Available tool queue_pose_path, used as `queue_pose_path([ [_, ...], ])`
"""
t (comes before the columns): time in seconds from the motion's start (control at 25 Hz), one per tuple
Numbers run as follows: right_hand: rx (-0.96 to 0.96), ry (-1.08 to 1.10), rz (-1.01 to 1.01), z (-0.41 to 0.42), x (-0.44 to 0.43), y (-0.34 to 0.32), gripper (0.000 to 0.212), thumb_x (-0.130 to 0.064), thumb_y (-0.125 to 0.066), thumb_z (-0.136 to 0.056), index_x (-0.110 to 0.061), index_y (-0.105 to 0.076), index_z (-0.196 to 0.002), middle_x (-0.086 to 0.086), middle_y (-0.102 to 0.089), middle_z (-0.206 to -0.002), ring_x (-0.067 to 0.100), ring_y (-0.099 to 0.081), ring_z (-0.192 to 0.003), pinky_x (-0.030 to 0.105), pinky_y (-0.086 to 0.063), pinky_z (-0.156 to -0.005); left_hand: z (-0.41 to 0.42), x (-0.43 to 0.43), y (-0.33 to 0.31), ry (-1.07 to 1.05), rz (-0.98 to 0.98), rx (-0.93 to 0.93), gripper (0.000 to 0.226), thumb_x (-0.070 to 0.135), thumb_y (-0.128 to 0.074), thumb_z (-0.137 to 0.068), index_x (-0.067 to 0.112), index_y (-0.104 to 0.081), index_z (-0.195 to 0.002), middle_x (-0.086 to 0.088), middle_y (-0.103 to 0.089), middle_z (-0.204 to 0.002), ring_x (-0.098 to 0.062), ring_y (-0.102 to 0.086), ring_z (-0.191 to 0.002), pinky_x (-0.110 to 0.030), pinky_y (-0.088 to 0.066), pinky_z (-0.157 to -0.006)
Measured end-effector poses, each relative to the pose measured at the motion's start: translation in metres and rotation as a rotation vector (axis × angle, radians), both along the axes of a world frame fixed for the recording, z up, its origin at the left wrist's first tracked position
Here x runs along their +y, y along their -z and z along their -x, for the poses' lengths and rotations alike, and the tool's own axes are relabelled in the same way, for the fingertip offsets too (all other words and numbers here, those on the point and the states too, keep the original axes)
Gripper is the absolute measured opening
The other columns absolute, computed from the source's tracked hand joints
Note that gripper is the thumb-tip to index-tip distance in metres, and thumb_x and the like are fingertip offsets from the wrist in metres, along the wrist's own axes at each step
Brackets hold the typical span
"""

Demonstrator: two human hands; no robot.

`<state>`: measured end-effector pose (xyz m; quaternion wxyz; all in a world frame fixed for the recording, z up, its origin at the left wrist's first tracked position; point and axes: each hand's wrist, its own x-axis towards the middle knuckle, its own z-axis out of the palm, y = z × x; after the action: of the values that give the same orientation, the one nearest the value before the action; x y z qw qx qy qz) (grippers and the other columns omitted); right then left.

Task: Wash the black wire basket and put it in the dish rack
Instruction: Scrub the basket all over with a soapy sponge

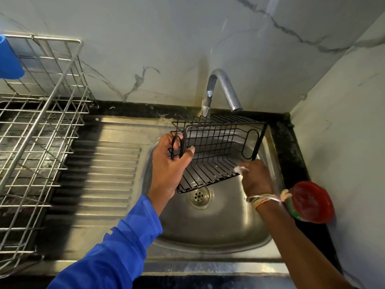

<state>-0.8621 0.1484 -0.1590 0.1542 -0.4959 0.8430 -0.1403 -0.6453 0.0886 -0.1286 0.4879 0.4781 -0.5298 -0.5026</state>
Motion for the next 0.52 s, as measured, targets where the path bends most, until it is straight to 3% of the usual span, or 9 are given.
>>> queue_pose_path([
  [0.16,-0.105,-0.139,0.152,-0.050,0.016,-0.004,0.020,-0.007,-0.054,-0.094,-0.017,-0.072,-0.097,0.000,-0.061,-0.100,0.012,-0.057,-0.088,0.021,-0.046,-0.080,0.001,-0.004,-0.002,-0.010,0.011,-0.009,0.027,0.016,-0.073,-0.081,0.004,-0.060,-0.101,-0.026,-0.052,-0.094,-0.014,-0.050,-0.077,-0.018,-0.048,-0.068],
  [0.32,0.079,-0.045,0.047,0.006,0.002,0.010,0.037,0.003,-0.057,-0.082,-0.020,-0.071,-0.107,0.005,-0.059,-0.110,0.021,-0.061,-0.099,0.014,-0.033,-0.078,-0.004,-0.003,-0.009,-0.008,0.029,-0.045,0.031,0.021,-0.073,-0.079,0.008,-0.061,-0.104,-0.024,-0.055,-0.094,-0.012,-0.053,-0.080,-0.021,-0.050,-0.072],
  [0.52,0.037,-0.171,0.160,-0.041,0.008,0.007,0.034,0.009,-0.055,-0.084,-0.014,-0.071,-0.105,0.003,-0.062,-0.106,0.016,-0.059,-0.093,0.018,-0.044,-0.078,-0.002,-0.004,-0.012,-0.002,0.033,-0.057,0.032,0.026,-0.073,-0.078,0.007,-0.059,-0.100,-0.023,-0.053,-0.092,-0.017,-0.054,-0.079,-0.032,-0.052,-0.073],
])
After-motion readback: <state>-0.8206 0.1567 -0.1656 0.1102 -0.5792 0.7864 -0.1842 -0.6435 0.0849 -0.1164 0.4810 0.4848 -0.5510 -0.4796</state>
